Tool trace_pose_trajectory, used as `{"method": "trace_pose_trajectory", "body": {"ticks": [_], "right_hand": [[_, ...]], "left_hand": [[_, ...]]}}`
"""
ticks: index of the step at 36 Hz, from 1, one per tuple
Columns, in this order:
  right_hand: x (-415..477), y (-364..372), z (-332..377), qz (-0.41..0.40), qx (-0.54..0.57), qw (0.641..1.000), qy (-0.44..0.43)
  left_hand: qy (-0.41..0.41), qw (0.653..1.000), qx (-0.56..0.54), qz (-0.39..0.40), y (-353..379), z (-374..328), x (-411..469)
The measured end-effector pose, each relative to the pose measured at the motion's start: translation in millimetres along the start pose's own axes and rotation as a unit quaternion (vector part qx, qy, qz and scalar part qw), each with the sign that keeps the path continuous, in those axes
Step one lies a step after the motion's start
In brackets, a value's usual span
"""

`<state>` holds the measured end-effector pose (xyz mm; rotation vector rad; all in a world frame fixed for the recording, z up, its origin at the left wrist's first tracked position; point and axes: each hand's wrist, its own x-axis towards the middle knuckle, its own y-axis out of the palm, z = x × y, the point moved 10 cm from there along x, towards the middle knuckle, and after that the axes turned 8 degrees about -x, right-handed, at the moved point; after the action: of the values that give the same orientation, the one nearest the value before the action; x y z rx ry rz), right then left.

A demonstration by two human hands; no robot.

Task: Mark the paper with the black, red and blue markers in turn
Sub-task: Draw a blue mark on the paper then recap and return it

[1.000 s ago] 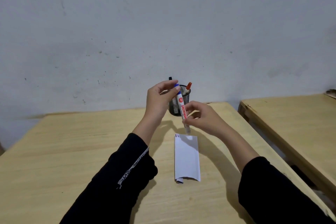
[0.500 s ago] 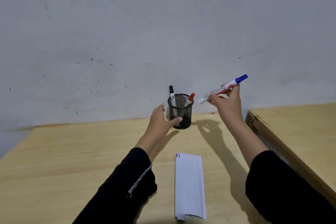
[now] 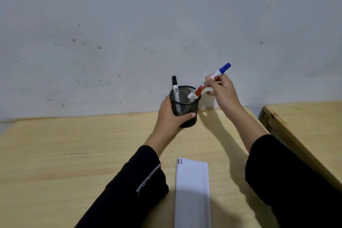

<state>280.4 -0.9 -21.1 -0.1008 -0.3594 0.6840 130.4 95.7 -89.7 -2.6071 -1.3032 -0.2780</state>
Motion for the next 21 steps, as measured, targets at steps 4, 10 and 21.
{"method": "trace_pose_trajectory", "body": {"ticks": [4, 10, 21], "right_hand": [[5, -2, 3, 0.002, -0.047, 0.999, -0.015], [7, 8, 1, 0.04, -0.064, 0.997, 0.009], [4, 21, 4, 0.082, -0.143, 0.986, -0.01]], "left_hand": [[0.003, 1.0, 0.006, 0.001, -1, 0, 1], [0.011, 1.0, 0.007, 0.006, -1, -1, 2], [0.003, 1.0, 0.007, 0.009, -1, 5, 4]]}}
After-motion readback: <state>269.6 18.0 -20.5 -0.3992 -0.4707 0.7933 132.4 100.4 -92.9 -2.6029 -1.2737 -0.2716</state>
